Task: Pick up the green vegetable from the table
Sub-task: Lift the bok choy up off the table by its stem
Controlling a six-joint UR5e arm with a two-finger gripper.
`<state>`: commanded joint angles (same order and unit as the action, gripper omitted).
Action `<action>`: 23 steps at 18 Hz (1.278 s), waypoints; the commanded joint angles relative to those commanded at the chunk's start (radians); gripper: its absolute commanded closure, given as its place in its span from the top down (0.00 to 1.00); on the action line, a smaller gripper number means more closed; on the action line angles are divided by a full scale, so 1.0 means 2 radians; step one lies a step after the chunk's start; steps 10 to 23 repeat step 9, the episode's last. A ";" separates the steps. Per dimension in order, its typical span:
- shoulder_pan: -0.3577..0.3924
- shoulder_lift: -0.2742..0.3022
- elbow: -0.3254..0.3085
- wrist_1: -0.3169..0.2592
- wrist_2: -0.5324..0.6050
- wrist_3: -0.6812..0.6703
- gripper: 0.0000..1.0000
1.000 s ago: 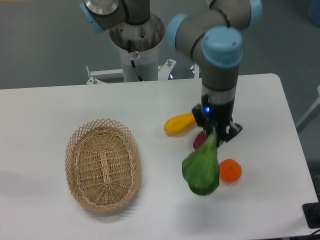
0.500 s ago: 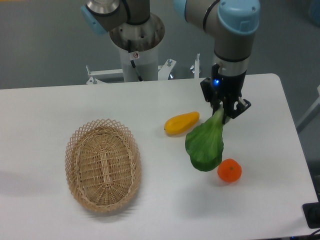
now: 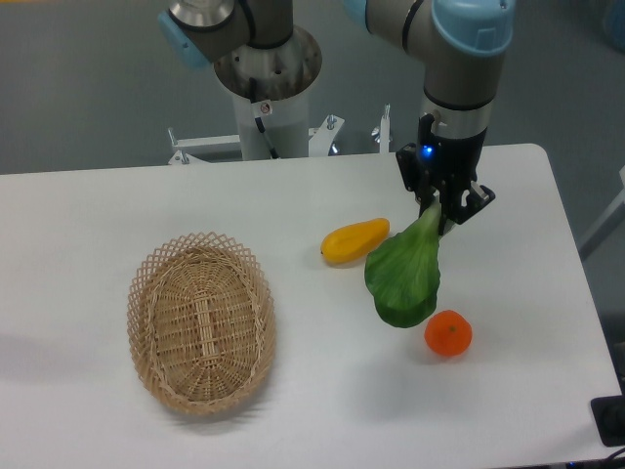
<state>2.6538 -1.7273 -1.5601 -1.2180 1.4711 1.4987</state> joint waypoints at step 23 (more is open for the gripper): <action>-0.001 0.000 0.005 0.000 -0.007 -0.005 0.34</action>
